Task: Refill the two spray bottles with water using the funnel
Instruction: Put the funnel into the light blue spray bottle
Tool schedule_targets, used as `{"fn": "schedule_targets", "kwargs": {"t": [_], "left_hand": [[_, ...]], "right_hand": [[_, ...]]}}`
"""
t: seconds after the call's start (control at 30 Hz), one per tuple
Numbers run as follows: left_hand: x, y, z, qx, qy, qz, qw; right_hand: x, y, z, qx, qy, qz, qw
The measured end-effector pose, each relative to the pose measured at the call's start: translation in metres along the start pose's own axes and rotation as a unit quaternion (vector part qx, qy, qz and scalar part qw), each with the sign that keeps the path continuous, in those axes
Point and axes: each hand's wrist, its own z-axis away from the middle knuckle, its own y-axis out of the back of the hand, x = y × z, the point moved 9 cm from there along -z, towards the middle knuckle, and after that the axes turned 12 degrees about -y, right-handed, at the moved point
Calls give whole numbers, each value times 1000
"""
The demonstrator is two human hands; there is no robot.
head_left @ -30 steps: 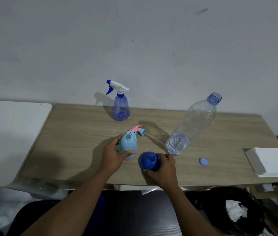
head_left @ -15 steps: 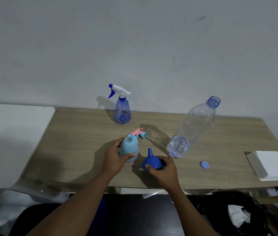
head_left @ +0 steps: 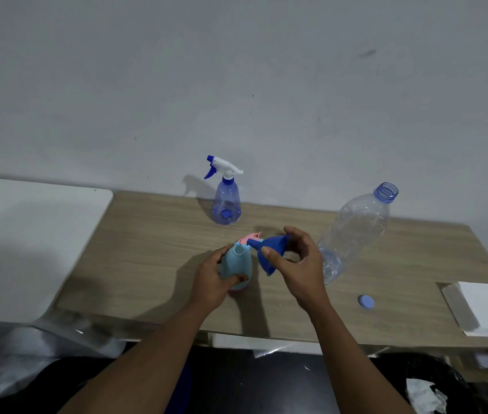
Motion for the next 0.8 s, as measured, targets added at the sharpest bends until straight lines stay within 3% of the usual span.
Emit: {"fn": "schedule_targets", "kwargs": {"t": [0.2,0.47,0.57,0.8], "left_hand": [[1,0,2,-3,35,12,999],[4,-2,3,-8,62,47,997],[0,-6,3,-13,66,54,996],[2,-8,3,-18,66,41,997]], "right_hand": [[-41,-28,-12,-61,63,171,981],[-54,-74,-20,-126,100,369,916],[-53,-87,-19,-139,110,398,900],[-54,-95,-17,-130,133,387,903]]}}
